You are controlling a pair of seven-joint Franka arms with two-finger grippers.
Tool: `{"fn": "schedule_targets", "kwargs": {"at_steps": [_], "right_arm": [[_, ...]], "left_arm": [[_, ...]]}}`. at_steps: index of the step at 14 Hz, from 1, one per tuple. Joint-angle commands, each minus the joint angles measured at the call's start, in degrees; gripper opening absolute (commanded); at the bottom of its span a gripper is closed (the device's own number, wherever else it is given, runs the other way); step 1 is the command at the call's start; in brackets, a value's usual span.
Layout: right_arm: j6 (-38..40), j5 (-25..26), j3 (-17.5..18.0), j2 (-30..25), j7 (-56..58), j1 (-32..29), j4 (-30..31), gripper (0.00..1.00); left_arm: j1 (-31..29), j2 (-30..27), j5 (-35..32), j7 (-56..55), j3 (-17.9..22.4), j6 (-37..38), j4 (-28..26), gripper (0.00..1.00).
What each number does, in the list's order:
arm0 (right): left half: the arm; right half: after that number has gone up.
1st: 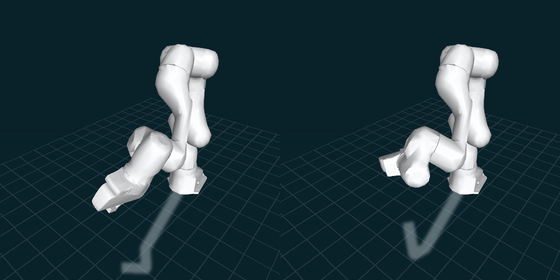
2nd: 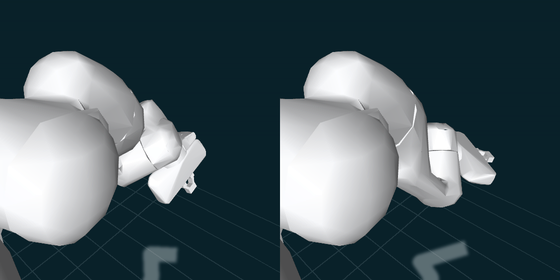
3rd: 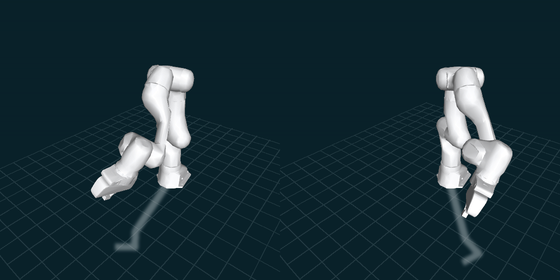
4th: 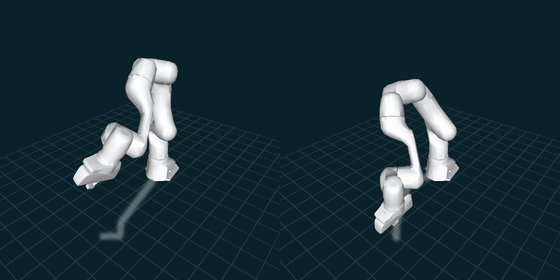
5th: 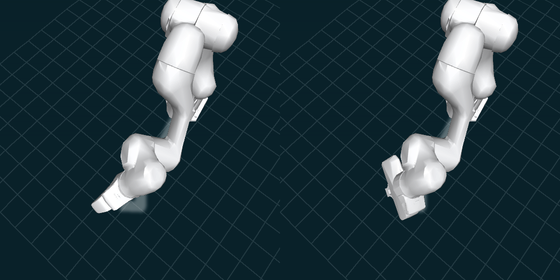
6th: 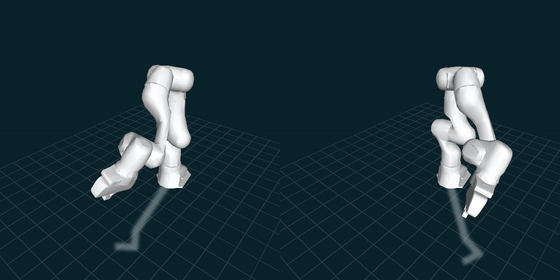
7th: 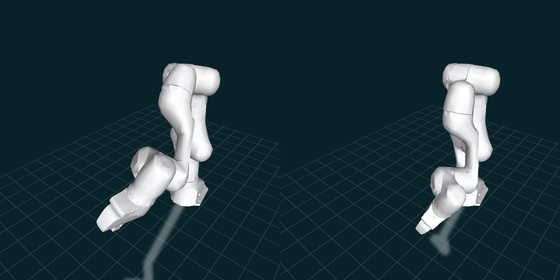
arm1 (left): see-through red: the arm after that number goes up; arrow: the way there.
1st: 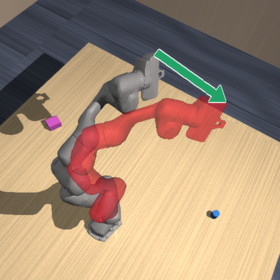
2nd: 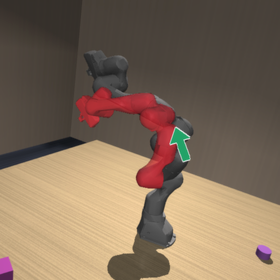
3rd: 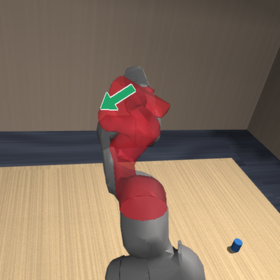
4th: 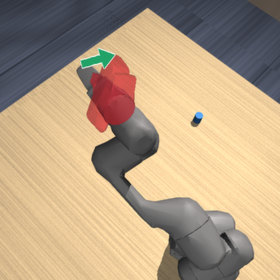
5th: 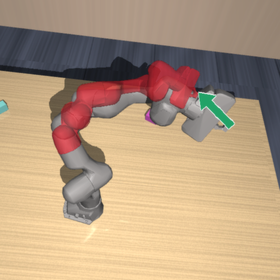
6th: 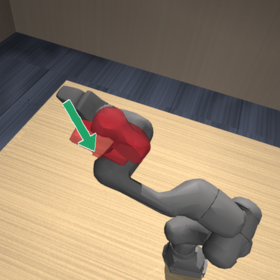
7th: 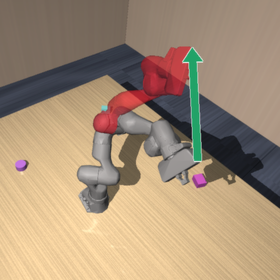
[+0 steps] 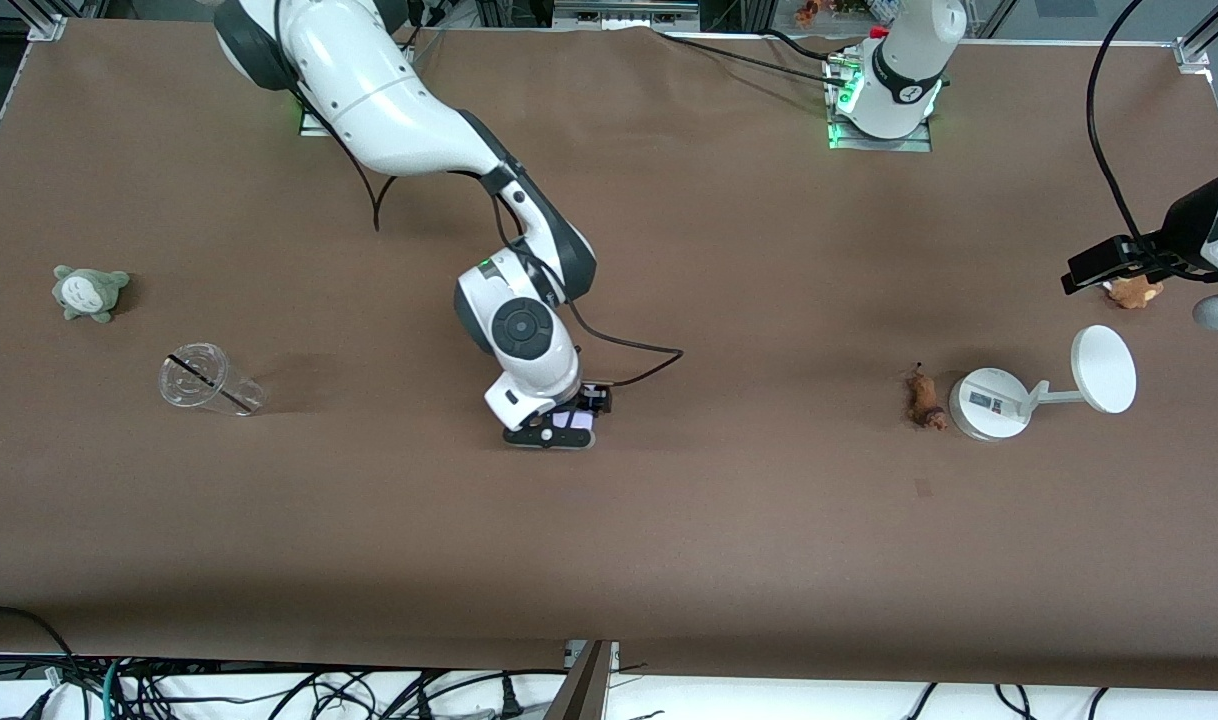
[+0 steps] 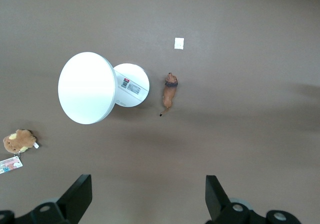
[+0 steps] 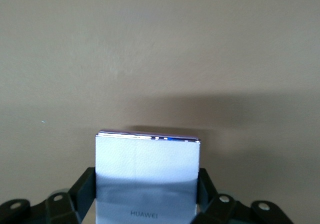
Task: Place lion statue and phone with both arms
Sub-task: 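Carry the white phone with the right gripper toward the plastic cup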
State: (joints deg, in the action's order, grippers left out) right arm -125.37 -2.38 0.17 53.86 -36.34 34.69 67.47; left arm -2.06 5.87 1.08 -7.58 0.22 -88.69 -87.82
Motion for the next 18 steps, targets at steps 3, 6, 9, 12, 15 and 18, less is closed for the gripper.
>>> {"fn": "schedule_targets", "kwargs": {"at_steps": [3, 6, 9, 12, 15, 18], "right_arm": [[10.9, -1.0, 0.4, -10.1, 11.1, -5.5, 4.0, 0.43], [15.5, -1.0, 0.4, -14.2, 16.5, -8.7, 5.5, 0.43], [19.2, -1.1, 0.4, -17.0, 23.7, -12.6, 6.9, 0.43], [20.7, -1.2, 0.4, -20.0, 29.0, -16.6, 9.7, 0.43], [20.5, -1.2, 0.3, -21.8, 34.3, -19.9, 13.0, 0.43], [19.6, -1.2, -0.3, -21.9, 40.9, -23.3, 15.4, 0.43]], "left_arm": [[-0.1, 0.1, 0.3, 1.2, 0.2, 0.4, 0.5, 1.0], [-0.1, 0.1, 0.3, 1.3, 0.4, 0.4, 0.5, 1.0], [-0.1, 0.1, 0.3, 1.2, 0.4, 0.4, 0.5, 1.0], [-0.1, 0.1, 0.3, 1.3, 0.4, 0.4, 0.5, 1.0], [0.0, 0.1, 0.3, 1.2, 0.4, 0.4, 0.6, 1.0], [0.0, 0.9, 0.3, 1.2, 0.4, 0.5, 1.8, 1.0]]}}
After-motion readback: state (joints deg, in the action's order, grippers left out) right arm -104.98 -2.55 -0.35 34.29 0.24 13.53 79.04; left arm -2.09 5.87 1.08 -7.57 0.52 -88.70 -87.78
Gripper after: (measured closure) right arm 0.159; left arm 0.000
